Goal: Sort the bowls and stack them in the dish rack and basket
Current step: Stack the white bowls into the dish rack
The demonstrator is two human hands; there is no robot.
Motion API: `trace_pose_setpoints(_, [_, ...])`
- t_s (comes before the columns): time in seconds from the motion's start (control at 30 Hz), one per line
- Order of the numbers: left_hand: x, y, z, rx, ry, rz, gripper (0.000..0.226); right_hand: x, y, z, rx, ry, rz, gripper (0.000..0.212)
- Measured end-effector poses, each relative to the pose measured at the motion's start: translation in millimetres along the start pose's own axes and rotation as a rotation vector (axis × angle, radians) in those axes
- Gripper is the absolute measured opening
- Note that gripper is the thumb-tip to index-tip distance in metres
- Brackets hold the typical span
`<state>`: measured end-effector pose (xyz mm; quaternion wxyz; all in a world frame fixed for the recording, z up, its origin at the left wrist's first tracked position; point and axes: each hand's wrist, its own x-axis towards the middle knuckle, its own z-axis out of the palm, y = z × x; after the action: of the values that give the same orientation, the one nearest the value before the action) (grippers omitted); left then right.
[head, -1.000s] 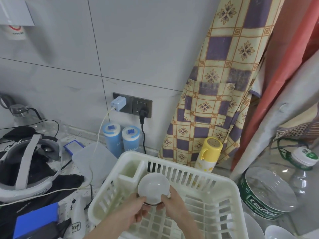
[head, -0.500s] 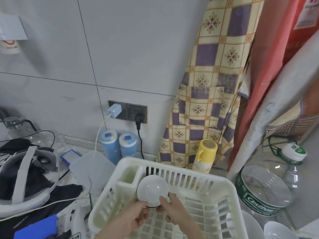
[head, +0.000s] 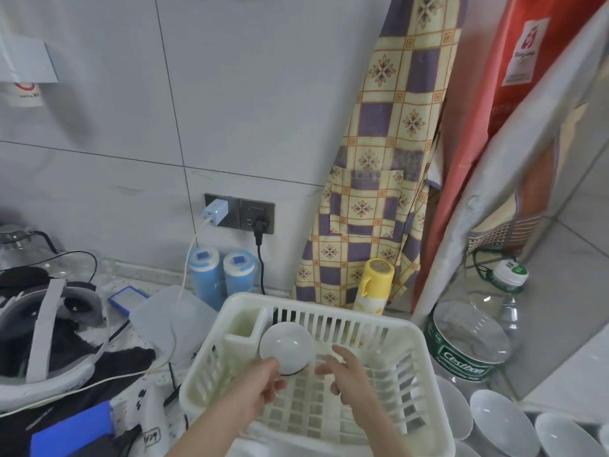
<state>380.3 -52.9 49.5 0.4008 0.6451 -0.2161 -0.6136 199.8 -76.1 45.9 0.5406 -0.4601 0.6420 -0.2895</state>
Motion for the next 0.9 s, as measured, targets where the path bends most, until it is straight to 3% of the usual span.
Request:
trace_pose_setpoints(0.2, [-57, -2, -4, -0.056, -0.149, 0.081, 0.016, -75, 4, -13, 0.26, 0.182, -0.108, 0.024])
trace_pose_setpoints(0.37, [-90, -35, -1, -0.017, -0.243, 0.033, 0.018, -133, 32, -8, 0.37, 0.273, -0.1, 0.019])
trace_pose_setpoints(0.7, [-122, -136, 29, 0.089, -0.322, -0.179, 0.016, -203, 127, -30, 0.429, 0.491, 0.075, 0.016])
trace_pose_setpoints(0.9, [-142, -177, 67, 0.273, -0.387, -0.295, 0.015, -228, 180, -73, 0.557, 0.611, 0.223, 0.014])
